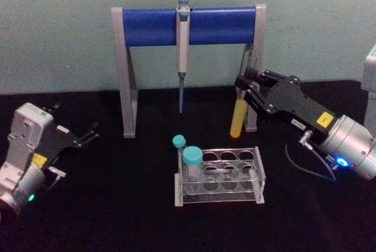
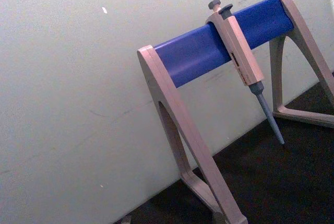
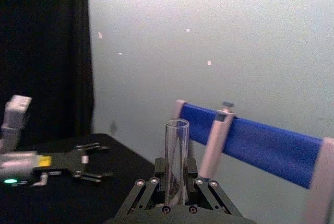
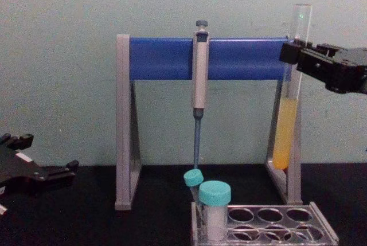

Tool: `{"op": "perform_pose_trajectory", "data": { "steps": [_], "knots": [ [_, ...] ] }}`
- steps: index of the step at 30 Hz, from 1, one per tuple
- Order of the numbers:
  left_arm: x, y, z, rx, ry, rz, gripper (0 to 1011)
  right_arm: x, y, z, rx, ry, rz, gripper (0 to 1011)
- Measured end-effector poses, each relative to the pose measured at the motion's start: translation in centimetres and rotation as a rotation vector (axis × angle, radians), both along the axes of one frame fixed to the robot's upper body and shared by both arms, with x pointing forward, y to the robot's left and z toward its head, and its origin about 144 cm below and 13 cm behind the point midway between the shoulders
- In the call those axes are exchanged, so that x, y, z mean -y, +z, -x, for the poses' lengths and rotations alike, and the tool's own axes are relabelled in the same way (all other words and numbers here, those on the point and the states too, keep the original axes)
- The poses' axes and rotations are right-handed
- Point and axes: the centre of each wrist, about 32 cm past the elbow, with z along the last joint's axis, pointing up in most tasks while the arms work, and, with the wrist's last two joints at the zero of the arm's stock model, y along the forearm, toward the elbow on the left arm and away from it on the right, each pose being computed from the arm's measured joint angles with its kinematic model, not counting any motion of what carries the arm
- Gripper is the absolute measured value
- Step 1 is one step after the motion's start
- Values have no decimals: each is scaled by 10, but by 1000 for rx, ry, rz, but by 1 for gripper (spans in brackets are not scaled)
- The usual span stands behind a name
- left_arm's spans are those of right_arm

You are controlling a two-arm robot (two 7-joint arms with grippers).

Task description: Pick up the test tube from the test tube rack, shake it, then place it back into the test tube rack.

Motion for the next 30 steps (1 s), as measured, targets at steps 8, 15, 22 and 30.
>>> {"op": "perform_pose_trajectory", "data": {
  "steps": [8, 15, 22, 30],
  "knots": [
    [0, 0, 0, 0, 0, 0, 1001, 7, -1, 3, -41, 69, 7, 229],
    [0, 0, 0, 0, 0, 0, 1001, 10, -3, 5, -44, 56, 27, 229],
    [0, 0, 0, 0, 0, 0, 1001, 7, -10, 1, -40, 53, 30, 229],
    [0, 0, 0, 0, 0, 0, 1001, 4, -23, -5, -42, 57, 21, 229]
  ]
}}
